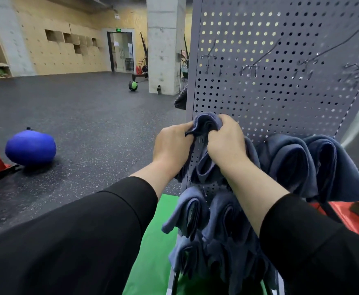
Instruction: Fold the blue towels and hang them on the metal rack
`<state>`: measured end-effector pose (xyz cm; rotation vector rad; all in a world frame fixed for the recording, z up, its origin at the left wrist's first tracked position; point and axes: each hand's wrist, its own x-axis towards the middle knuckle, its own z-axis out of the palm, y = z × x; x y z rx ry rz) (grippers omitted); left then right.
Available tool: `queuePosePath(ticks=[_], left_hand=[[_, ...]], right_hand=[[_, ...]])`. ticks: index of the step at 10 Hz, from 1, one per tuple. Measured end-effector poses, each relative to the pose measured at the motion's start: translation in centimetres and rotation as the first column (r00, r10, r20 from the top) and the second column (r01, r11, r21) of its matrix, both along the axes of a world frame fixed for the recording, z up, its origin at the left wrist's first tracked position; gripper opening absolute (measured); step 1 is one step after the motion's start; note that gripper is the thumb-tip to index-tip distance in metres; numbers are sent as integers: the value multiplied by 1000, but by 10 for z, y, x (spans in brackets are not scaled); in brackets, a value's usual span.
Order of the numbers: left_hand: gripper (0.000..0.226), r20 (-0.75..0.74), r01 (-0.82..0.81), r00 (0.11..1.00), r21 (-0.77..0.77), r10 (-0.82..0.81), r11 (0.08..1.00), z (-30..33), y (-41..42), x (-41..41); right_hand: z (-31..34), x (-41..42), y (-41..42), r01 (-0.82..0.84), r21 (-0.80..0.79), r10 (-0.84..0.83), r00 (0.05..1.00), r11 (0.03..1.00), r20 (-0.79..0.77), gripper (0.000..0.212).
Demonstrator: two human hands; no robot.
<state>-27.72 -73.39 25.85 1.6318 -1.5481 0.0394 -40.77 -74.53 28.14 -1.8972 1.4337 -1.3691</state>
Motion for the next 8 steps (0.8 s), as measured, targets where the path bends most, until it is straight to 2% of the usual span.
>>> queuePosePath(ticks=[1,2,3,4,5,6,7,8], left_hand=[[44,-33,45,998,6,-45,999,-5,4,-4],[49,-108,107,988,2,-106,994,-10,8,-11],[59,-276,189,944,-4,-182,982,-22,14,-10],[69,-444,298,853,-13,-272,955,-32,21,-5],[76,-495,352,809,-24,-317,936,-38,30,-6],[74,-474,339,826,-15,-305,941,-40,42,-2],[70,-435,272,866,-1,-245,962,-42,58,12],[53,-407,146,905,22,-124,989,-58,79,39]], right_hand=[[-14,7,9,10,30,-14,991,999,135,32],[-23,15,13,14,70,-25,987,997,162,38],[-32,16,14,19,94,-33,987,995,156,35],[-39,15,16,0,111,-13,993,994,121,49],[-45,16,29,-45,83,32,989,996,146,65],[-58,14,50,-67,-53,68,997,996,28,75],[-80,21,64,-120,-286,91,990,951,-112,70],[-99,34,76,-258,-350,209,963,901,-172,59]])
